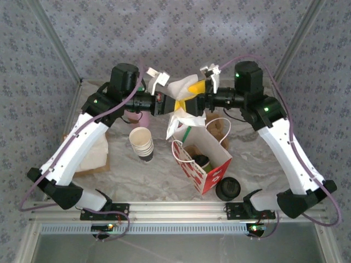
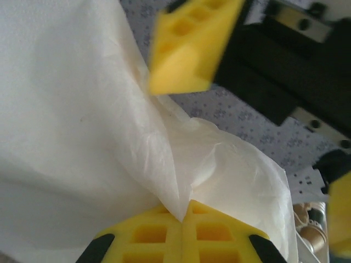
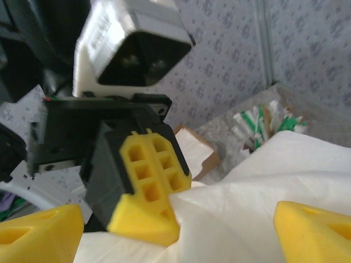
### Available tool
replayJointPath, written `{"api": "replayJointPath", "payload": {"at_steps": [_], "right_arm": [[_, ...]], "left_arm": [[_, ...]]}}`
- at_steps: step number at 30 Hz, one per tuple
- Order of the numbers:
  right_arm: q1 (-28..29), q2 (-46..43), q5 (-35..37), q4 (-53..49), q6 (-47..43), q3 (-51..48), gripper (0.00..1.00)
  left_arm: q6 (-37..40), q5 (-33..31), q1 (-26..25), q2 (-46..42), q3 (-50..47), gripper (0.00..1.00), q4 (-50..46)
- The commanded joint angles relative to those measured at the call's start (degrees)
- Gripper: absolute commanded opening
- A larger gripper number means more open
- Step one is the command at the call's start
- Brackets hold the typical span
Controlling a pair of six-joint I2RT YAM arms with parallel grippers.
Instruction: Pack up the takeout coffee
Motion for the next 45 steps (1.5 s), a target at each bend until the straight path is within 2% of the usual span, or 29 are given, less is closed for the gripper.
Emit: {"api": "replayJointPath", "payload": {"at_steps": [1,6,11,17,20,22,25,26,27,29,31,34,45], "right_arm": [[1.7,0.7,-3.0,-4.4,-4.4,2.6,0.90],[2.8,1.6,-2.7,-7.9,-6.9,1.6,0.86],[2.8,-0.6,-3.5,-6.5,-6.8,-1.8,0.83],[2.1,-2.0,-5.5,-3.8,-5.0,-3.5,0.62],[2.0,-2.2,-5.8,-2.8,-3.9,-4.0,0.47],[2.1,-2.5,-5.7,-1.1,-3.1,-4.4,0.30],[2.1,-3.4,-4.6,0.2,-2.1,-5.1,0.17],[2.2,-3.8,-3.8,0.4,-1.9,-5.3,0.13],[2.3,-4.1,-2.9,0.5,-1.5,-5.4,0.09],[2.5,-4.5,-1.1,0.0,-1.0,-5.4,0.02],[2.9,-5.0,1.1,-1.5,-0.6,-5.4,0.00],[4.0,-6.5,5.8,-5.6,-0.7,-5.5,0.00],[7.6,-10.8,19.7,-20.1,2.7,-6.4,0.00]], "left_arm": [[1.9,3.8,-0.3,-0.4,2.3,0.00,0.7],[1.0,6.1,-0.3,-0.8,2.1,0.00,3.2],[0.5,6.9,-0.1,-1.1,2.2,0.00,4.0],[-1.0,7.4,0.0,-0.5,2.1,0.00,5.8],[-1.9,7.3,0.1,-0.1,1.9,0.00,7.0],[-2.1,6.6,-0.2,0.3,2.0,0.00,7.3],[-2.4,5.5,-0.6,0.9,2.4,0.01,7.2],[-2.6,5.1,-0.7,1.0,2.5,0.03,7.2],[-2.9,4.6,-0.6,1.2,2.5,0.10,7.1],[-3.1,3.3,-0.6,1.1,2.5,0.29,7.2],[-3.4,1.1,-0.7,0.7,2.6,0.59,6.9],[-3.0,-3.5,-0.7,-1.1,1.7,0.97,6.7],[-2.3,-23.4,-0.5,-10.0,-5.3,0.99,5.3]]}}
